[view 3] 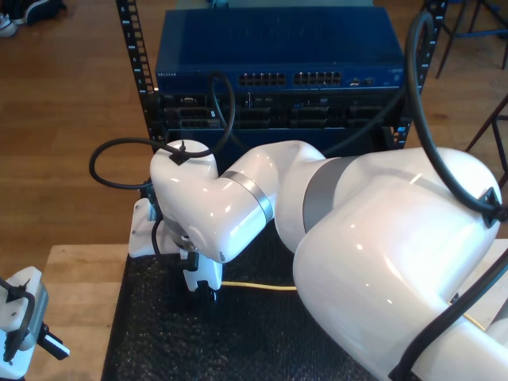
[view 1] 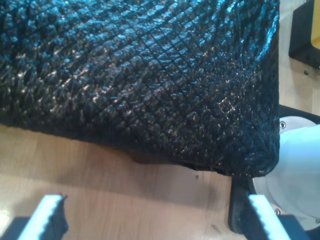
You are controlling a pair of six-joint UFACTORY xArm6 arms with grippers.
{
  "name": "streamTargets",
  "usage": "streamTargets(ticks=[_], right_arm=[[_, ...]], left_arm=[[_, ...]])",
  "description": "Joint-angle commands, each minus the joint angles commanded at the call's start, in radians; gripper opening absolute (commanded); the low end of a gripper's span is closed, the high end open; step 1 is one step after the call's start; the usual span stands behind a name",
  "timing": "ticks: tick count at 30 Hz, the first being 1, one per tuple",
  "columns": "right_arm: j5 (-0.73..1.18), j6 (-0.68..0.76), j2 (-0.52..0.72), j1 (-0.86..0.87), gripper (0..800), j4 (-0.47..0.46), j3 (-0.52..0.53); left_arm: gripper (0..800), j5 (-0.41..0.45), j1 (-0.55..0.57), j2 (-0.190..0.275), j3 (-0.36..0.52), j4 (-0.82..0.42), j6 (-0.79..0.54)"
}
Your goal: Grab the cable and plug it in
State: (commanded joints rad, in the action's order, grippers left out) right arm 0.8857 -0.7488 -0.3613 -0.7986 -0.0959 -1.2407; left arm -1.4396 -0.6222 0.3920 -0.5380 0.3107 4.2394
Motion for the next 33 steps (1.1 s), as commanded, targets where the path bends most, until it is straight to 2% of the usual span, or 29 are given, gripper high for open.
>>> streamTargets(ticks=[7,19,21,33], right_arm=[[0.000,0.000,0.002,0.000,241,0.000,0.000],[0.000,0.000,0.000,0.000,223,0.000,0.000],[0.000,0.000,0.000,0.000,192,0.000,0.000],[0.000,0.014,0.000,0.000,125,-0.002,0.000]], left_arm=[[800,0.000,0.000,0.000,0.000,0.000,0.000],[800,0.000,0.000,0.000,0.000,0.000,0.002],[800,0.000,0.000,0.000,0.000,0.000,0.000],[800,-0.002,0.000,-0.002,0.000,0.000,0.000]])
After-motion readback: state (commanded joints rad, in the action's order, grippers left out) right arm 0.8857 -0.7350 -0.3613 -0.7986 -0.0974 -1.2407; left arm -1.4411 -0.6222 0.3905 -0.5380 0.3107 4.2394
